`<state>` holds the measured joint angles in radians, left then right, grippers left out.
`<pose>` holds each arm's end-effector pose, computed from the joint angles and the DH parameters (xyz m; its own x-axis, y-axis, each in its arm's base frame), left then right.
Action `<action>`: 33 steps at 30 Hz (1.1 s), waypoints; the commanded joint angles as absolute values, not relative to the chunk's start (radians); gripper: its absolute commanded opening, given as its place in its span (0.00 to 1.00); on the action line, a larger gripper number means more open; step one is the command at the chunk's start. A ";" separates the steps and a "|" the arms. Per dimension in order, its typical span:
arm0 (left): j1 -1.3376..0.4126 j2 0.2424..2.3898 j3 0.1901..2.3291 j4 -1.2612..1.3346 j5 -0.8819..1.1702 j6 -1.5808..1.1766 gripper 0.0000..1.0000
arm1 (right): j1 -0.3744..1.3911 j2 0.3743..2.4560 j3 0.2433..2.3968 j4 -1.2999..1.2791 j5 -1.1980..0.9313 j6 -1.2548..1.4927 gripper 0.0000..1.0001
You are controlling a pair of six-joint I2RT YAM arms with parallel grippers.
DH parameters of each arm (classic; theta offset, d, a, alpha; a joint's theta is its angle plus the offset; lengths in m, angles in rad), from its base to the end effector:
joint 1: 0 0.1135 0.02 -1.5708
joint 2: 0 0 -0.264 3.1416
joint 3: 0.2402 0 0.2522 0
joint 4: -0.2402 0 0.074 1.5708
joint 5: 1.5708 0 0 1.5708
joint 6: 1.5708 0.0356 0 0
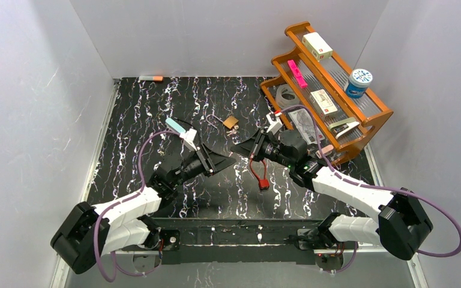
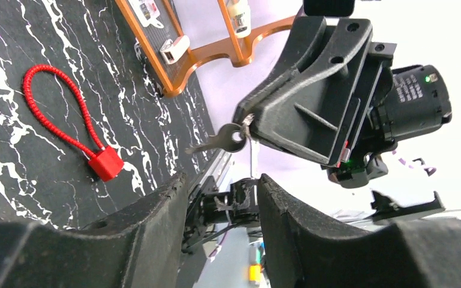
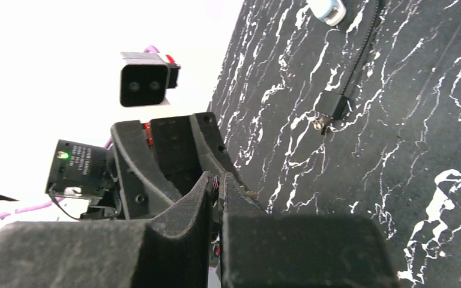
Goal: Unlock with the key
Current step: Pick up the key from the center of the board.
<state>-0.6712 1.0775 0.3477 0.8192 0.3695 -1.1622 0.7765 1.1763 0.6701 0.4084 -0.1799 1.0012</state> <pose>0.1677 -0.1496 0.2370 -0.7629 -0.4869 -0.4253 0.4065 0.1503 -0.9012 0.1884 0.1940 0.2803 -0.7252 0.4491 -0.5220 -0.3817 0.3688 0.8475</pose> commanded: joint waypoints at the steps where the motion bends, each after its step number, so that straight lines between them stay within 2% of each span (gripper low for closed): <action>1: -0.673 1.083 0.336 0.928 0.298 -1.262 0.43 | 0.776 1.151 0.671 0.496 -0.219 1.027 0.03; 4: -0.673 1.104 0.354 0.957 0.312 -1.294 0.42 | 0.776 1.142 0.665 0.493 -0.219 1.028 0.03; 7: -0.672 1.102 0.357 0.970 0.308 -1.298 0.31 | 0.776 1.141 0.659 0.491 -0.215 1.028 0.03; 9: -0.672 1.089 0.347 0.971 0.301 -1.295 0.28 | 0.776 1.145 0.658 0.490 -0.214 1.026 0.03; 13: -0.672 1.082 0.341 0.971 0.302 -1.302 0.28 | 0.775 1.156 0.659 0.494 -0.215 1.024 0.03; 16: -0.673 1.079 0.339 0.972 0.301 -1.300 0.32 | 0.774 1.161 0.658 0.497 -0.218 1.023 0.03; 19: -0.673 1.087 0.337 0.973 0.299 -1.305 0.30 | 0.775 1.161 0.658 0.497 -0.219 1.023 0.03; 29: -0.672 1.071 0.328 0.977 0.282 -1.304 0.00 | 0.771 1.157 0.643 0.495 -0.219 1.014 0.03; 31: -0.673 1.067 0.329 0.977 0.295 -1.288 0.00 | 0.770 1.158 0.645 0.486 -0.223 1.004 0.06; 32: -0.671 1.060 0.333 0.976 0.314 -1.270 0.00 | 0.768 1.160 0.655 0.463 -0.233 0.991 0.11; 33: -0.664 1.052 0.341 0.965 0.349 -1.248 0.00 | 0.762 1.160 0.674 0.423 -0.242 0.971 0.21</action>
<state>-0.6716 1.0958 0.3336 0.9489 0.3023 -1.3121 0.7723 1.1675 0.6487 0.4465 -0.2127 1.0164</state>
